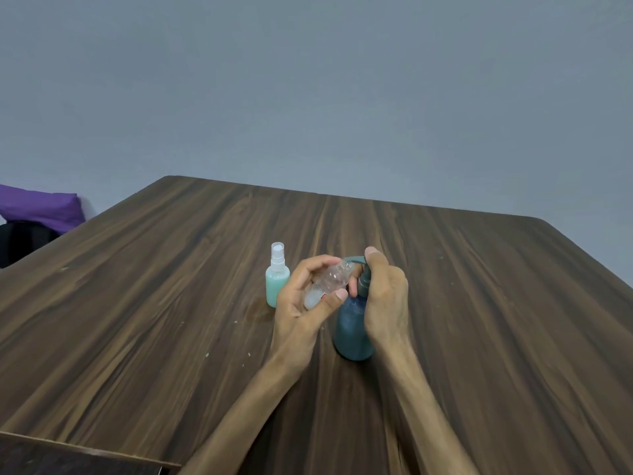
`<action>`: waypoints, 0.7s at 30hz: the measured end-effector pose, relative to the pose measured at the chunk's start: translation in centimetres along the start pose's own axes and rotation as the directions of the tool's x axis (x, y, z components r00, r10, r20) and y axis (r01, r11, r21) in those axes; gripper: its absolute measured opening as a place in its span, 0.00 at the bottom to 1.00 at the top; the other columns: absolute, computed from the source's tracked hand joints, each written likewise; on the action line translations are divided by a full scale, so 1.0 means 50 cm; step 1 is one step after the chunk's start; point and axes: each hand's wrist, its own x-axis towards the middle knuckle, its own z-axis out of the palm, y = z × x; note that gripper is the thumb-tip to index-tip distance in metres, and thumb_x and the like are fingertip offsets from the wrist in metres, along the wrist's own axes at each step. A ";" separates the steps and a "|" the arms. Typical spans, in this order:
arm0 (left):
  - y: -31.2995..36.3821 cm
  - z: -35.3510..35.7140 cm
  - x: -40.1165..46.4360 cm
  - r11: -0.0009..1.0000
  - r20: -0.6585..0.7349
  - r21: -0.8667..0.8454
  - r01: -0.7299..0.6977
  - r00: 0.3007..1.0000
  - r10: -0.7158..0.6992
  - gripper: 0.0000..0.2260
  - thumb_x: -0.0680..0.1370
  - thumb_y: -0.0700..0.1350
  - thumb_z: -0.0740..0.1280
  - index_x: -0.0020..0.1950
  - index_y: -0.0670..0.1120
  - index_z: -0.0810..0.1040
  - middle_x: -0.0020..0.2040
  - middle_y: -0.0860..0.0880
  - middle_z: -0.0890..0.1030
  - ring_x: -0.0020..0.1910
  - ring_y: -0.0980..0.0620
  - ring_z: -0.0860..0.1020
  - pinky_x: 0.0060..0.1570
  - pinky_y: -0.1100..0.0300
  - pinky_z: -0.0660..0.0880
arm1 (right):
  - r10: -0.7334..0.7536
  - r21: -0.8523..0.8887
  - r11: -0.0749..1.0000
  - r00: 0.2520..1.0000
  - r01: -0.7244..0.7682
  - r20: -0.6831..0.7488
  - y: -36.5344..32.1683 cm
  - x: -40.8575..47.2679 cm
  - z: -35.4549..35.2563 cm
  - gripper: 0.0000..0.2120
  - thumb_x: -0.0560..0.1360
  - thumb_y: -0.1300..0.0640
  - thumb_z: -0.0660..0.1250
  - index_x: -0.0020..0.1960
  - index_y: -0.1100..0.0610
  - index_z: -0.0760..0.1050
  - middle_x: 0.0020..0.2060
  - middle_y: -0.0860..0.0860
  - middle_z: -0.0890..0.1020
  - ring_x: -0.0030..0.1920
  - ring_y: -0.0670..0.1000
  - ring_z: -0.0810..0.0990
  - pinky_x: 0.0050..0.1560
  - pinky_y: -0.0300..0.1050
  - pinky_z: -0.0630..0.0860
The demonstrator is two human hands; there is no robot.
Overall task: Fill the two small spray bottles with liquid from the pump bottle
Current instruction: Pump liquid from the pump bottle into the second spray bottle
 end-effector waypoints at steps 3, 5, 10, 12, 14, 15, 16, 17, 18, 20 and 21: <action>-0.002 -0.002 0.001 1.000 -0.018 0.007 0.007 1.000 -0.006 0.17 0.75 0.43 0.73 0.63 0.43 0.79 0.58 0.46 0.83 0.60 0.48 0.82 0.58 0.59 0.79 | 0.004 0.024 1.000 1.000 -0.004 -0.005 -0.008 0.006 0.002 0.22 0.69 0.38 0.61 0.21 0.46 0.77 0.20 0.45 0.76 0.24 0.41 0.73 0.38 0.46 0.70; -0.004 -0.003 0.001 1.000 -0.023 0.013 0.010 1.000 -0.010 0.18 0.75 0.45 0.73 0.63 0.43 0.79 0.58 0.46 0.83 0.60 0.47 0.82 0.59 0.58 0.79 | 0.008 0.030 1.000 1.000 -0.008 0.001 -0.004 0.013 0.000 0.23 0.72 0.44 0.61 0.20 0.46 0.77 0.20 0.45 0.75 0.24 0.41 0.73 0.38 0.47 0.70; -0.002 -0.001 0.001 1.000 -0.015 -0.009 0.019 1.000 -0.019 0.19 0.74 0.46 0.73 0.63 0.42 0.79 0.57 0.44 0.83 0.59 0.46 0.83 0.57 0.58 0.79 | 0.053 0.052 0.997 0.998 -0.054 0.015 0.000 0.024 0.002 0.23 0.64 0.34 0.60 0.19 0.48 0.76 0.20 0.46 0.75 0.23 0.42 0.73 0.42 0.50 0.70; -0.004 -0.001 0.000 0.999 -0.015 -0.031 0.022 1.000 -0.023 0.19 0.74 0.45 0.73 0.63 0.40 0.79 0.57 0.42 0.83 0.58 0.45 0.83 0.56 0.59 0.80 | 0.021 0.031 0.999 1.000 -0.022 0.012 0.000 0.024 -0.002 0.23 0.65 0.34 0.59 0.20 0.47 0.77 0.20 0.46 0.76 0.24 0.42 0.73 0.40 0.49 0.70; -0.003 -0.002 0.000 0.999 -0.026 -0.038 0.025 0.999 -0.026 0.19 0.74 0.45 0.73 0.63 0.39 0.79 0.57 0.41 0.83 0.58 0.44 0.83 0.56 0.58 0.80 | 0.004 0.018 1.000 1.000 -0.004 0.010 0.002 0.023 -0.005 0.23 0.66 0.35 0.59 0.22 0.47 0.78 0.21 0.46 0.77 0.25 0.42 0.74 0.39 0.47 0.71; -0.003 -0.002 0.000 0.999 -0.026 -0.032 0.027 0.999 -0.028 0.19 0.74 0.46 0.73 0.63 0.40 0.79 0.57 0.42 0.83 0.59 0.43 0.83 0.57 0.57 0.80 | 0.009 0.006 1.000 1.000 -0.009 0.003 0.006 0.025 -0.006 0.22 0.67 0.35 0.59 0.22 0.47 0.78 0.22 0.46 0.77 0.25 0.42 0.74 0.40 0.48 0.71; -0.003 -0.002 0.000 0.999 -0.026 -0.019 0.029 0.999 -0.029 0.19 0.74 0.46 0.73 0.63 0.41 0.79 0.57 0.43 0.84 0.59 0.44 0.83 0.57 0.57 0.79 | 0.021 0.001 1.000 1.000 -0.021 -0.003 0.012 0.028 -0.006 0.23 0.67 0.35 0.60 0.22 0.47 0.78 0.22 0.47 0.77 0.26 0.44 0.75 0.42 0.49 0.72; -0.003 -0.002 -0.001 1.000 -0.027 -0.007 0.026 0.999 -0.026 0.19 0.74 0.47 0.73 0.63 0.42 0.80 0.57 0.44 0.84 0.60 0.45 0.82 0.58 0.58 0.79 | 0.044 0.008 0.999 0.999 -0.044 -0.012 0.015 0.031 -0.006 0.23 0.67 0.35 0.61 0.22 0.47 0.78 0.23 0.47 0.78 0.27 0.46 0.75 0.43 0.52 0.73; -0.003 -0.002 -0.001 1.000 -0.027 0.000 0.025 0.999 -0.025 0.19 0.74 0.47 0.73 0.63 0.43 0.80 0.58 0.44 0.84 0.60 0.45 0.82 0.58 0.57 0.79 | 0.065 0.014 0.998 0.998 -0.065 -0.019 0.016 0.035 -0.006 0.23 0.67 0.35 0.61 0.22 0.48 0.77 0.23 0.48 0.78 0.28 0.48 0.75 0.44 0.54 0.73; -0.003 -0.002 0.000 0.999 -0.022 0.002 0.032 0.999 -0.032 0.19 0.74 0.47 0.73 0.63 0.44 0.79 0.58 0.44 0.84 0.61 0.44 0.82 0.60 0.55 0.80 | 0.073 0.001 0.997 0.997 -0.073 -0.013 0.019 0.033 -0.009 0.23 0.68 0.35 0.62 0.22 0.48 0.77 0.23 0.48 0.78 0.28 0.48 0.75 0.45 0.54 0.73; -0.004 -0.002 -0.001 0.999 -0.023 0.004 0.035 0.999 -0.035 0.19 0.74 0.47 0.73 0.63 0.43 0.79 0.58 0.44 0.83 0.61 0.44 0.82 0.60 0.54 0.80 | 0.057 -0.009 0.998 0.998 -0.057 -0.005 0.018 0.029 -0.010 0.22 0.68 0.36 0.61 0.22 0.47 0.78 0.23 0.47 0.78 0.28 0.46 0.76 0.44 0.52 0.73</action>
